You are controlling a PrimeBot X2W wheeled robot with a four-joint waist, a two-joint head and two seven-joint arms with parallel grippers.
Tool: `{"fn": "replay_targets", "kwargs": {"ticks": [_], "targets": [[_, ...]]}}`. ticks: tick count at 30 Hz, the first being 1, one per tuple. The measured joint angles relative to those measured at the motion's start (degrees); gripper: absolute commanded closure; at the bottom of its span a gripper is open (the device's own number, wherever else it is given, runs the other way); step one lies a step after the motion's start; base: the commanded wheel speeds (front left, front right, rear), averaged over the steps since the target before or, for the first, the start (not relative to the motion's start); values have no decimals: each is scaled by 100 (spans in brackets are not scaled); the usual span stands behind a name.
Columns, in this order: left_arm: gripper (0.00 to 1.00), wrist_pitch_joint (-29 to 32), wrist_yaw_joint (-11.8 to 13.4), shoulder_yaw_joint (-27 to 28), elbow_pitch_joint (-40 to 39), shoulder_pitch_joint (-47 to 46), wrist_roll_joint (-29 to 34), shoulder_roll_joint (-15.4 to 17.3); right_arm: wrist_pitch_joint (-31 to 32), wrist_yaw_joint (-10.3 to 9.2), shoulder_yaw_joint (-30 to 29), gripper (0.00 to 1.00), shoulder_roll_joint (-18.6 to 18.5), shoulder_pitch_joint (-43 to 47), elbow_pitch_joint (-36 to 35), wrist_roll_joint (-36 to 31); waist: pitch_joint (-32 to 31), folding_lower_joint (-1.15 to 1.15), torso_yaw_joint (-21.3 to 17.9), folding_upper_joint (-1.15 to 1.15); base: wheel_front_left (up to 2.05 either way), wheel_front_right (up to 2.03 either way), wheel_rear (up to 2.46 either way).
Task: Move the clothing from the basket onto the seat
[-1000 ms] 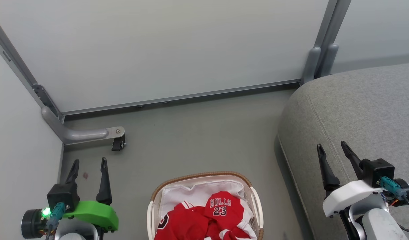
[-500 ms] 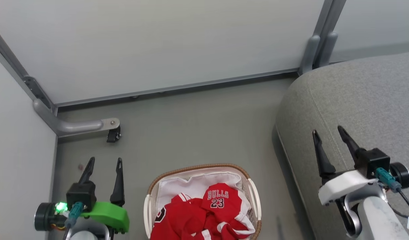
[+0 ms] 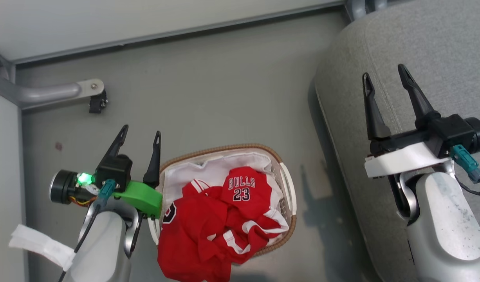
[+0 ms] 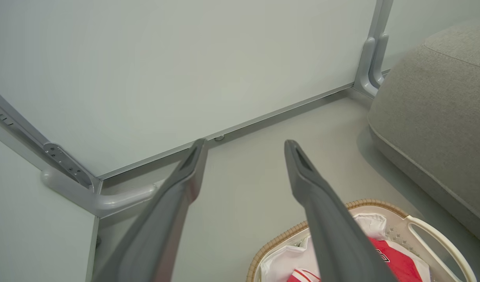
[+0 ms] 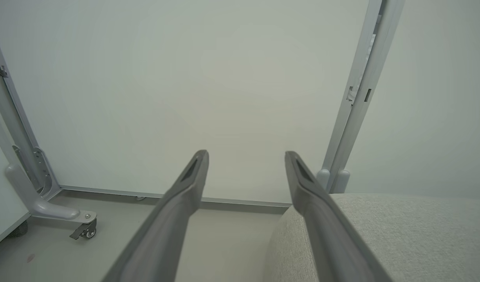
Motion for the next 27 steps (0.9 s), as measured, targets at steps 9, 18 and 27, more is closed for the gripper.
{"fn": "replay_targets", "kwargs": {"ticks": [9, 18, 27], "targets": [[0, 0, -69, -493, 820, -920, -4, 109, -1, 0, 162, 0, 78, -445, -264, 37, 1064, 0, -244, 0, 0, 0, 0], [0, 0, -74, -1768, 1898, -1636, -35, 328, -1, 0, 377, 0, 88, -631, -419, 233, 1941, 1, -477, 0, 0, 0, 0], [0, 40, -78, -3186, 3400, -2335, -337, 370, -1, 0, 690, 0, 87, -703, -447, 397, 2529, 1, -761, 0, 0, 0, 0]]}}
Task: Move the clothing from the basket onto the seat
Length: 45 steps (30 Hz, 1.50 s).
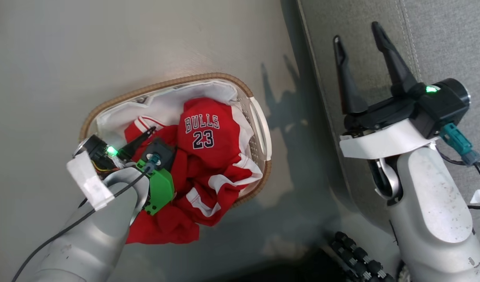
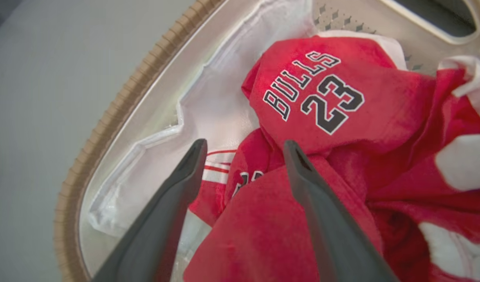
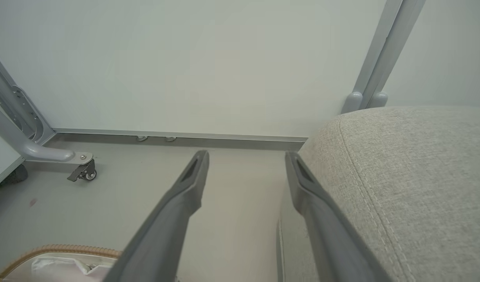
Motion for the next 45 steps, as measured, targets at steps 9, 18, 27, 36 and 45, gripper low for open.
{"fn": "replay_targets", "kwargs": {"ticks": [9, 18, 27, 36, 45], "targets": [[0, 825, -1, -1406, 779, -527, -576, -31, 0, 0, 354, 0, 7, -51, 71, 207, 348, 0, -256, 0, 0, 0, 0], [0, 1703, -1, -2647, 847, -795, -1011, 177, 0, 0, 608, 0, 10, -154, -42, 404, 572, 0, -490, 0, 0, 0, 0], [100, 2076, -1, -3070, 512, -920, -1731, 468, 1, 0, 600, 0, 7, -180, -42, 526, 559, -1, -622, 0, 0, 0, 0], [100, 1324, -1, -3101, 488, -787, -2204, 253, 1, 0, 482, 0, 11, -102, 197, 387, 17, -1, -497, 0, 0, 0, 0], [100, 448, -1, -2874, 829, -381, -2757, -194, 1, 0, 368, 0, 14, 250, 504, 162, -841, -1, -252, 0, 0, 0, 0]]}}
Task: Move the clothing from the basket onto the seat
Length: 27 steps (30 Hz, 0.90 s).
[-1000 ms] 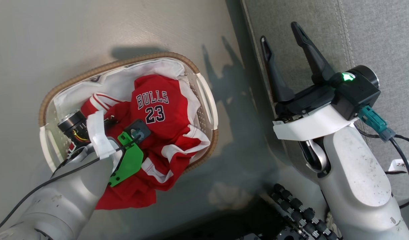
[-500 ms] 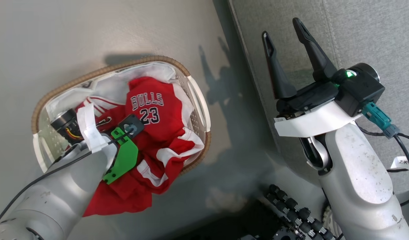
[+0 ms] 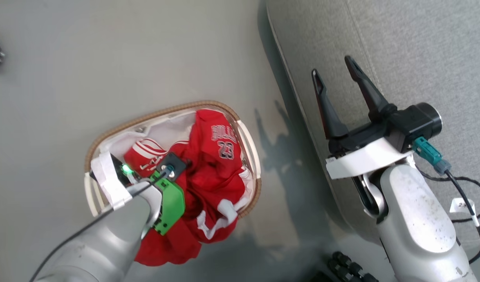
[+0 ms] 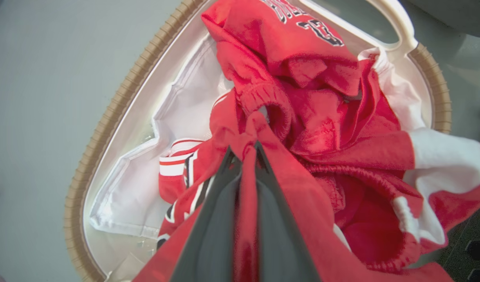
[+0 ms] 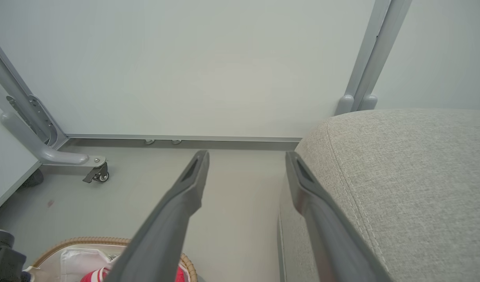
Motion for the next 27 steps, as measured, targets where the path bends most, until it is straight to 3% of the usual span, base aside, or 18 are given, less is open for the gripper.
{"fn": "replay_targets", "kwargs": {"ticks": [10, 20, 27], "targets": [[100, -454, 96, 482, -53, 549, -425, -257, -1, 0, -58, 0, -36, 603, 272, -194, -1021, 0, 320, 0, 0, 0, 0], [100, -477, 539, 1541, -1716, 1294, -231, -32, -1, 0, -87, 0, -122, 1333, 447, -160, -2037, 0, 669, 0, 0, 0, 0], [100, -478, 664, 2524, -2877, 1829, 208, 10, -1, 0, -170, 0, -156, 1674, 511, -76, -2611, -1, 872, 0, 0, 0, 0]]}}
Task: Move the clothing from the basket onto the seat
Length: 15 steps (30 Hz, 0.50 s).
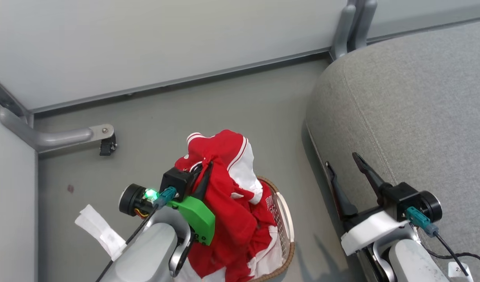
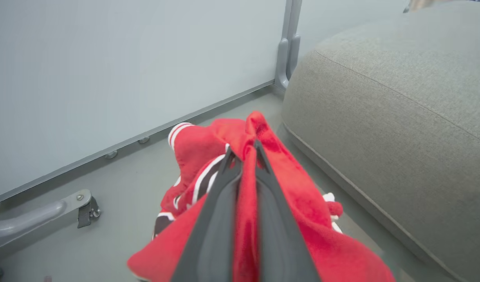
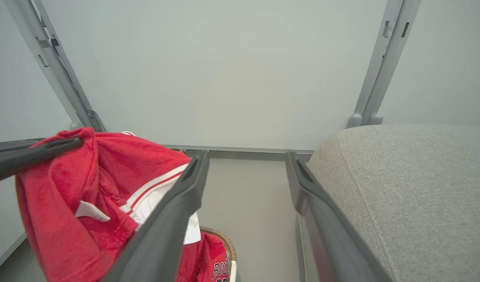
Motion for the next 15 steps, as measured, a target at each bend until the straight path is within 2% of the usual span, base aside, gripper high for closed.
{"fn": "replay_targets", "kwargs": {"ticks": [7, 15], "targets": [[100, 1, -62, 948, -848, 506, 383, -216, 0, 0, 97, 0, -64, 337, 108, 45, -504, 0, 158, 0, 0, 0, 0], [100, -2, -272, 1524, -1541, 539, 737, -449, 1, 0, 330, 0, -202, 563, 216, 83, -842, 0, 319, 0, 0, 0, 0]]}}
